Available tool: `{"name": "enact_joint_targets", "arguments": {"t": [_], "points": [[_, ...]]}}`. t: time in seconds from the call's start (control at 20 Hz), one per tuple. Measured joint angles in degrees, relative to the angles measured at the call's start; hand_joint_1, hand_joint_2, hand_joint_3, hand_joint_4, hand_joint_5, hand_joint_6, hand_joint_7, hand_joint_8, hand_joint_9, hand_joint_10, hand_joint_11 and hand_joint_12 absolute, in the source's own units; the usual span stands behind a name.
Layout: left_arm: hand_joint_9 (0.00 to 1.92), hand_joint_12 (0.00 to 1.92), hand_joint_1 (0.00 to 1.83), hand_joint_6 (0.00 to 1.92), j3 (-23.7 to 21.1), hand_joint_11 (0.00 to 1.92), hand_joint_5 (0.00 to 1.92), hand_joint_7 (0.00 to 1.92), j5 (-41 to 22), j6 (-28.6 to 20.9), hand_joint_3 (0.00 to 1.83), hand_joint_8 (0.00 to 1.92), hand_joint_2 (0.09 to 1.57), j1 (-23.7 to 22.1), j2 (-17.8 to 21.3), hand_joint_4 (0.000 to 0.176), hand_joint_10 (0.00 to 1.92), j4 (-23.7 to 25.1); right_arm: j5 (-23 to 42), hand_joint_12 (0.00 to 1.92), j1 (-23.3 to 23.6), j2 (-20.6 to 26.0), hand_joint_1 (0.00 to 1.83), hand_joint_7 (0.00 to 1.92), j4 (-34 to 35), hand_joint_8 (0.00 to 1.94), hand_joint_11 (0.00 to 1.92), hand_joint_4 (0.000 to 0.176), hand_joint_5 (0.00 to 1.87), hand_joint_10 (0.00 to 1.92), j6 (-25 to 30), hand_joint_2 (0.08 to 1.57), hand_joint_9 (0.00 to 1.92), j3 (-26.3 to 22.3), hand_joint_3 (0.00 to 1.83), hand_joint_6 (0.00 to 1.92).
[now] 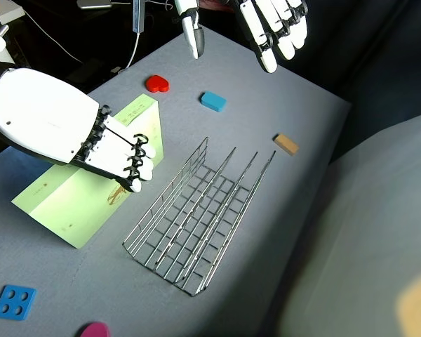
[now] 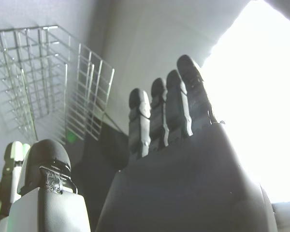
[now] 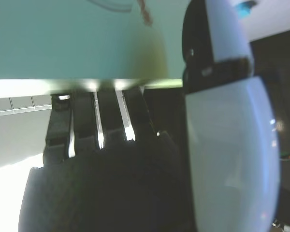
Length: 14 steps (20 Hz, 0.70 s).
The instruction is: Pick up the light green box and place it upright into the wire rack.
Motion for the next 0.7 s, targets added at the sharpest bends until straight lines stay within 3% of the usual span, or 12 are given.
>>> {"name": "enact_joint_targets", "arguments": {"t": [0.3,0.35,0.4,0.45,0.5,0.55,0.6,0.7], "points": [[0.07,0.42,0.35,0.0,0.0,0.0,0.22,0.13,0.0,0.0,0.0,0.0,1.14,0.0,0.0,0.035,0.0,-0.2,-0.13,1.28,-0.39,-0.15,1.02,1.0,0.09,0.03,0.58,0.0,0.89,0.15,0.22,1.07,0.98,0.0,0.0,0.04],[0.08,0.44,0.36,0.0,0.0,0.0,0.22,0.14,0.0,0.0,0.0,0.0,1.14,0.0,0.02,0.035,0.0,-0.26,-0.15,1.29,-0.39,-0.15,1.1,1.08,0.11,0.03,0.62,0.0,0.95,0.21,0.24,1.11,1.01,0.0,0.0,0.8],[0.08,0.45,0.37,0.0,0.0,0.0,0.22,0.14,0.0,0.0,0.0,0.0,1.14,0.0,0.0,0.035,0.0,-0.37,-0.17,1.31,-0.39,-0.15,1.2,1.08,0.2,0.73,0.67,0.0,0.92,0.3,0.26,1.11,1.03,0.0,0.0,0.96],[0.08,0.45,0.37,0.0,0.0,0.0,0.22,0.14,0.02,0.0,0.0,0.0,1.14,0.0,0.0,0.035,0.0,-0.39,-0.2,1.36,-0.39,-0.15,1.22,1.07,0.13,0.89,0.7,0.0,0.94,0.53,0.28,1.11,1.0,0.0,0.0,0.98],[0.08,0.47,0.37,0.0,0.0,0.0,0.22,0.14,0.02,0.0,0.0,0.0,1.14,0.0,0.02,0.035,0.0,-0.55,-0.31,1.4,-0.39,-0.13,1.23,1.08,0.13,0.93,0.75,0.0,0.96,0.79,0.31,1.1,0.97,0.0,0.0,0.94],[0.08,0.47,0.37,0.0,0.0,0.0,0.22,0.14,0.07,0.0,0.0,0.0,1.14,0.0,0.0,0.035,0.0,-0.63,-0.35,1.46,-0.37,-0.07,1.34,1.06,0.15,0.92,0.78,0.0,0.9,1.23,0.39,1.12,0.88,0.0,0.0,0.96],[0.08,0.48,0.37,0.0,0.0,0.0,0.22,0.14,0.07,0.0,0.0,0.0,1.14,0.0,0.0,0.035,0.0,-0.81,-0.33,1.5,-0.33,0.04,1.36,1.04,0.15,0.96,0.78,0.0,0.86,1.35,0.39,1.13,0.84,0.0,0.0,0.99],[0.08,0.48,0.37,0.0,0.0,0.0,0.22,0.14,0.11,0.0,0.0,0.0,1.14,0.0,0.0,0.035,0.0,-0.96,-0.37,1.52,0.33,0.92,1.37,1.01,0.83,1.0,0.76,0.0,0.84,1.4,0.42,1.14,0.83,0.0,0.0,0.99]]}}
